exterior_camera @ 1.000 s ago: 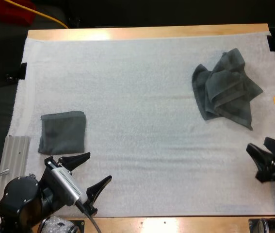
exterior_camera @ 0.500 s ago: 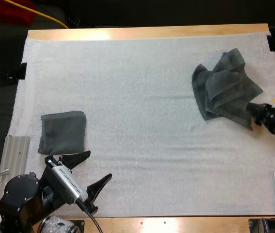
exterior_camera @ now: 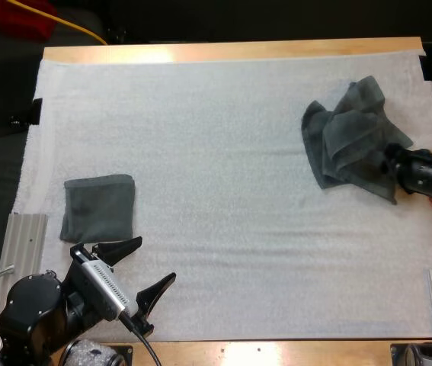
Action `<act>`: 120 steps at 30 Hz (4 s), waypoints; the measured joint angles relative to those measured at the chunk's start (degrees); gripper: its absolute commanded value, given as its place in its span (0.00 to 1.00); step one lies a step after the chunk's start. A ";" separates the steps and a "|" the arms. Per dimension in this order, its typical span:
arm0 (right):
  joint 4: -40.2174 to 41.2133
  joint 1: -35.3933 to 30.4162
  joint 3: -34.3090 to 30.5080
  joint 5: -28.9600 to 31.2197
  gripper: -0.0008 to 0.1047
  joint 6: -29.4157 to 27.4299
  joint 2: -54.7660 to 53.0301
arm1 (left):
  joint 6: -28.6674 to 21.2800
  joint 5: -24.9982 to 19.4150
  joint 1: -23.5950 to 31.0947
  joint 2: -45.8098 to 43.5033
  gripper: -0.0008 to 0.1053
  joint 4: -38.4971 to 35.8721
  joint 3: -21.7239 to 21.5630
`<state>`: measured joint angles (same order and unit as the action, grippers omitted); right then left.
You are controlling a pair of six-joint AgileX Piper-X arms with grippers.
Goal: Pick towel from pile, fold and stack
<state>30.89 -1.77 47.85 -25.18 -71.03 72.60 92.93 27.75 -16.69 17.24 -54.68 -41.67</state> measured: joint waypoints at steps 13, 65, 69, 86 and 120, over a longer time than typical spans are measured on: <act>-14.01 1.96 0.00 0.98 0.52 13.68 13.65 | 0.00 0.00 0.00 0.00 0.67 0.00 0.00; 5.02 15.75 22.62 19.35 0.02 -26.28 3.24 | 0.00 0.00 0.00 0.00 0.67 -1.48 0.00; 9.73 18.44 26.97 20.03 0.02 -29.28 3.24 | 0.00 0.00 0.00 0.00 0.67 -1.48 0.00; 18.60 36.96 35.74 21.23 0.02 -31.53 2.98 | 0.00 0.00 0.00 0.00 0.67 -1.48 0.00; 11.70 54.53 32.53 20.32 0.02 -24.13 8.39 | 0.00 0.00 0.00 0.00 0.67 -1.48 0.00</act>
<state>42.59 52.76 80.38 -4.86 -95.17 80.99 92.93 27.75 -16.69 17.24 -56.16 -41.67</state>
